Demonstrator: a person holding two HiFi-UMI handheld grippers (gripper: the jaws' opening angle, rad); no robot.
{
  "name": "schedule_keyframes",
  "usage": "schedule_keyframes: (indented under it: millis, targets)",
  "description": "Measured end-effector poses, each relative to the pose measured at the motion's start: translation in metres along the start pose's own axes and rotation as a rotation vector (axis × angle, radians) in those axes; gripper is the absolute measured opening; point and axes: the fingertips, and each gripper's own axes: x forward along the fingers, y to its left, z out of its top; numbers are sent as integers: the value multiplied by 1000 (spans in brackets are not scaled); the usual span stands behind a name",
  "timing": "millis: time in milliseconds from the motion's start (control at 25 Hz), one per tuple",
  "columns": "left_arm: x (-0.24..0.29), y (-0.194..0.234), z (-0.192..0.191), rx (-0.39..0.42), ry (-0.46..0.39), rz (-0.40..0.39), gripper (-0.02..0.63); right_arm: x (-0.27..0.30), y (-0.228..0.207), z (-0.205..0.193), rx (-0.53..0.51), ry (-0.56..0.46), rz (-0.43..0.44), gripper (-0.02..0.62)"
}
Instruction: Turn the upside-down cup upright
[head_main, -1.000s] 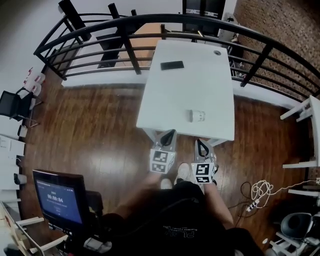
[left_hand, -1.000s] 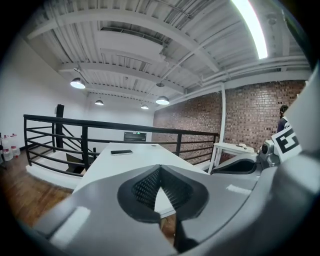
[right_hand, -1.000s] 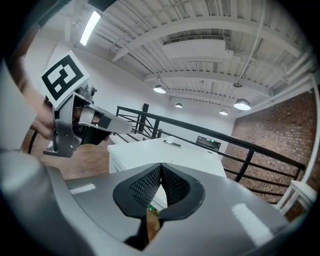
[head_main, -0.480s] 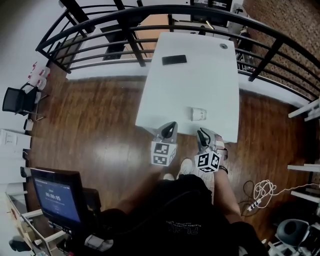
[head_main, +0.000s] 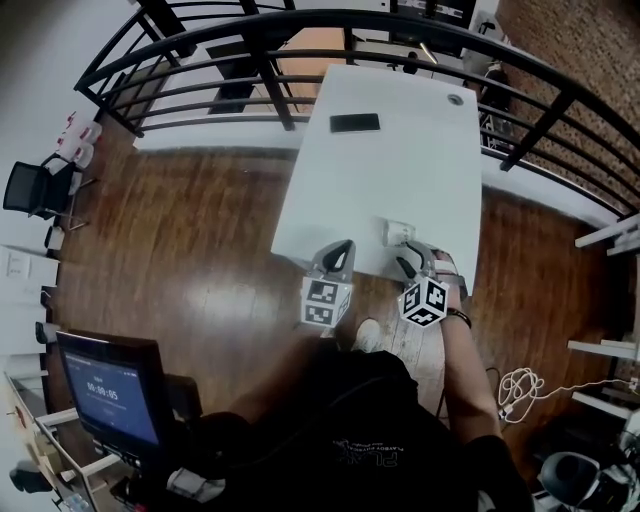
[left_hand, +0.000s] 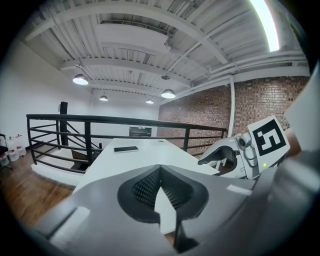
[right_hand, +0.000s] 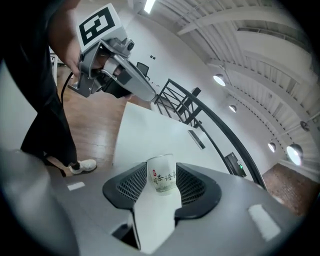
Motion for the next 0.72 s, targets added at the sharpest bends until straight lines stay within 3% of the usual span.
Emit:
schedule_keyframes:
  millis: [280, 720]
  targets:
    - [15, 31, 13, -30, -29, -1, -3, 34, 6, -13, -85, 138, 110, 240]
    - [13, 60, 2, -83, -8, -2, -3, 66, 4, -6, -113, 219, 127, 281]
